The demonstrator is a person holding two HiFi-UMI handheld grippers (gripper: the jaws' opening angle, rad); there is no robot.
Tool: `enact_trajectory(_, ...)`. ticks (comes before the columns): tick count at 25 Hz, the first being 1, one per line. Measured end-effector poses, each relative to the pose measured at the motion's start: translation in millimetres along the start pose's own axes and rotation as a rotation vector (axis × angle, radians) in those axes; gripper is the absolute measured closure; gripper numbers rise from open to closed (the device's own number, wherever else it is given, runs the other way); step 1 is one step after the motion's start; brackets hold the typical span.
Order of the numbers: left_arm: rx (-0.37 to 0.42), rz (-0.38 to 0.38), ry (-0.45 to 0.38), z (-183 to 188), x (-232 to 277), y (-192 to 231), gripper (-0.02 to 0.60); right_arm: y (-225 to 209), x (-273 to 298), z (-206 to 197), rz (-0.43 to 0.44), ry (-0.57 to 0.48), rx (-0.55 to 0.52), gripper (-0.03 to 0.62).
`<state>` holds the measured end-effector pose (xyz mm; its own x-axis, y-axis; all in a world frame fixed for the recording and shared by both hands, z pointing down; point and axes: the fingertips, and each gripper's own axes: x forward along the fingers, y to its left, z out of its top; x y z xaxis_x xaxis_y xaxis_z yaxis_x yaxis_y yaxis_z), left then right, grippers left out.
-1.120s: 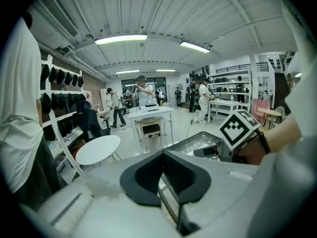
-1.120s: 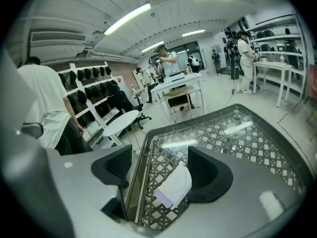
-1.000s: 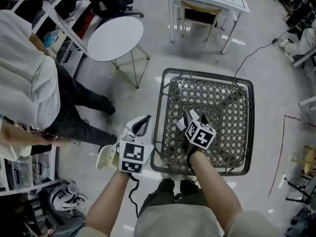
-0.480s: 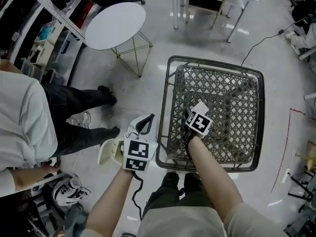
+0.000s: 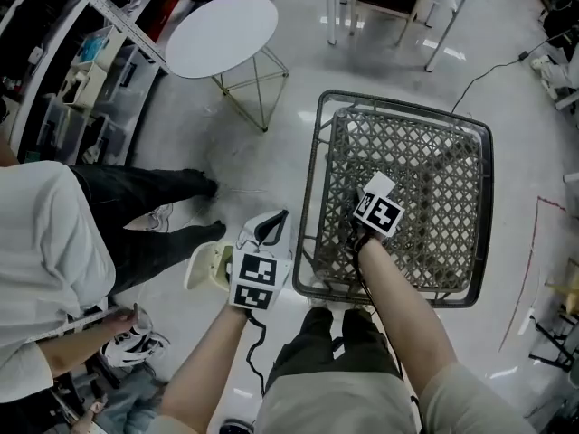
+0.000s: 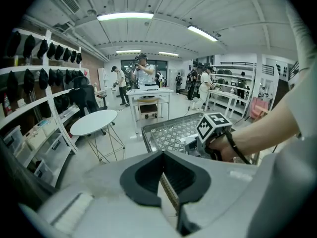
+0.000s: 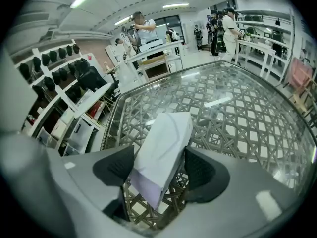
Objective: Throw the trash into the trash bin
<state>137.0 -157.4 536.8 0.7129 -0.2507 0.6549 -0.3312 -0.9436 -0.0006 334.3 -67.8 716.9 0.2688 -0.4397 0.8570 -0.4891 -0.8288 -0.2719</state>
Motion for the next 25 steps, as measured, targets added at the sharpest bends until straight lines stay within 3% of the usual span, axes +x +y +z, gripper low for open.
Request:
enact_trajectory(6,-0.021,-0.003,0.004,-8,-8,-21,0.58,-18,-30,11,0.076,-0.057,0.039,0.324)
enact_trajectory(7,-0.028,0.001,0.003,-10,-11,-24,0.58,-20,-36,13,0.092,-0.071,0.036,0.371)
enact_trajectory(10,-0.053,0.024,-0.003,-18,-22,-24,0.58,-22,-50,18,0.132,-0.09,0.0,0.424)
enact_trajectory(15,-0.099,0.065,-0.017,-21,-46,-20,0.58,-23,-70,18,0.192,-0.092,0.021,0.437)
enact_trajectory(20,-0.143,0.118,-0.046,-14,-81,-9,0.58,12,-119,33,0.337,-0.13,0.017,0.441)
enact_trajectory(25,-0.184,0.202,-0.081,-20,-121,10,0.58,70,-174,41,0.516,-0.147,-0.075,0.441)
